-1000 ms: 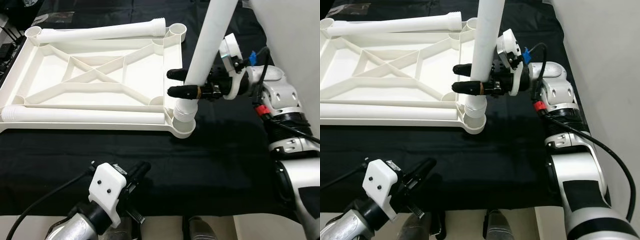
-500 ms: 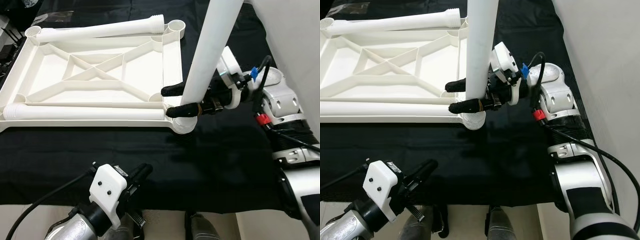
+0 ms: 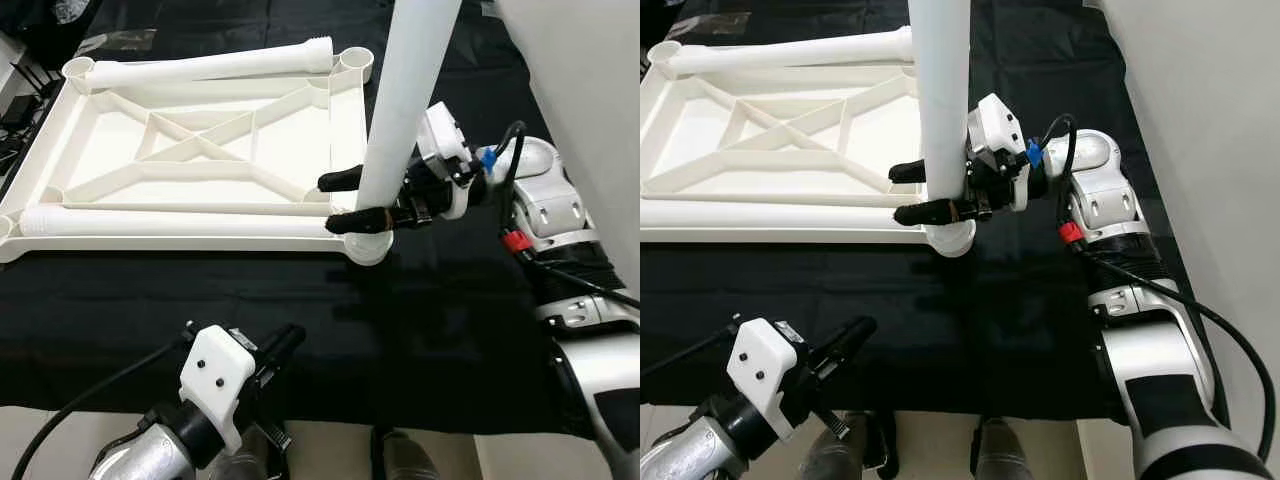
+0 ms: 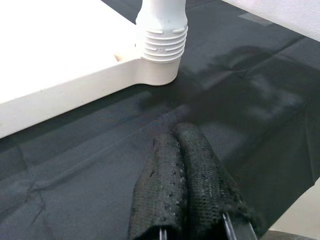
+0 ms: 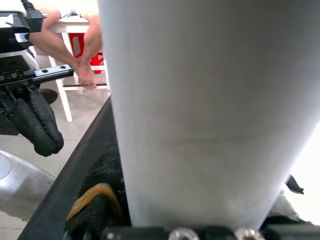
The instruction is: Building children table
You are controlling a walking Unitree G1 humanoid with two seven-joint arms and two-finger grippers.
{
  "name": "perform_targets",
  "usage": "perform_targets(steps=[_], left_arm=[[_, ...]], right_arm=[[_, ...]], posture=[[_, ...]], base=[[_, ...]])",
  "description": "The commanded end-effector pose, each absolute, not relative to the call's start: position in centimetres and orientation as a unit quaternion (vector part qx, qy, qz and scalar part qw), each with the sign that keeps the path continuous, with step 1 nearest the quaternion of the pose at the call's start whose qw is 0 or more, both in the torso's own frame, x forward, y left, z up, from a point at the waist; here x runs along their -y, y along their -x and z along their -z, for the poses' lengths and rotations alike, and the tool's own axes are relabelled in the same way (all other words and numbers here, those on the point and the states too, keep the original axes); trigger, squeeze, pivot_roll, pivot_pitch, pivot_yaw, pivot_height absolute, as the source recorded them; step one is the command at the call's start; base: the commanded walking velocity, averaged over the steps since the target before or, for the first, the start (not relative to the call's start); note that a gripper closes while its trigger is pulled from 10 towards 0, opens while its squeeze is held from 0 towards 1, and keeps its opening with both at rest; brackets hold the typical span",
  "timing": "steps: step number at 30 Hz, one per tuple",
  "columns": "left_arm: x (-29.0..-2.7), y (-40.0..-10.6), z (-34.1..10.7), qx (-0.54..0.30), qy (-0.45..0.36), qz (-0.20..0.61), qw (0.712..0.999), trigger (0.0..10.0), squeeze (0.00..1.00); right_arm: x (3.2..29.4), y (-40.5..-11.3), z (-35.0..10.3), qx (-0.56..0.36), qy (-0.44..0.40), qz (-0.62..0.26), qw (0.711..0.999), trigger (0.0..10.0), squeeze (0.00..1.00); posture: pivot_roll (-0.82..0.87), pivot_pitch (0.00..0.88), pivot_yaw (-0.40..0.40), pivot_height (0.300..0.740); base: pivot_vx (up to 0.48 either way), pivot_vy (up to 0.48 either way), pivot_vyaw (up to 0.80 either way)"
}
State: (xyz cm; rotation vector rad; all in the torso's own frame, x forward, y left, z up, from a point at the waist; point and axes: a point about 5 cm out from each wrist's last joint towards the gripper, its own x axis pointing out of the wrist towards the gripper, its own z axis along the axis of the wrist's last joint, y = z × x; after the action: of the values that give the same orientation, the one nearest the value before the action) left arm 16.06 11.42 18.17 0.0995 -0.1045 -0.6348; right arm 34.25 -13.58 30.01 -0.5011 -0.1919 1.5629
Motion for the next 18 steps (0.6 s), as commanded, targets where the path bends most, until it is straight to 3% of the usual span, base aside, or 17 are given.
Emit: perform_targets(steps=[1,18], left_arm=[[-11.56,-16.01,-17.44,0.029,-0.052,0.311,0.949,10.0,0.00],[-11.41,-16.06,-17.42,0.031,-0.054,0.312,0.948,10.0,0.00]], right_arm=[[13.82,-34.39,-28.68,0.058,0.213,-0.699,0.680,10.0,0.00],[13.67,-35.21,-28.59,0.056,0.197,-0.693,0.691,10.0,0.00]], posture=[[0.06,0.343,0.031,0.740],[0.06,0.333,0.027,0.740]], base=[[0.000,0.000,0.00],[0.000,0.000,0.00]])
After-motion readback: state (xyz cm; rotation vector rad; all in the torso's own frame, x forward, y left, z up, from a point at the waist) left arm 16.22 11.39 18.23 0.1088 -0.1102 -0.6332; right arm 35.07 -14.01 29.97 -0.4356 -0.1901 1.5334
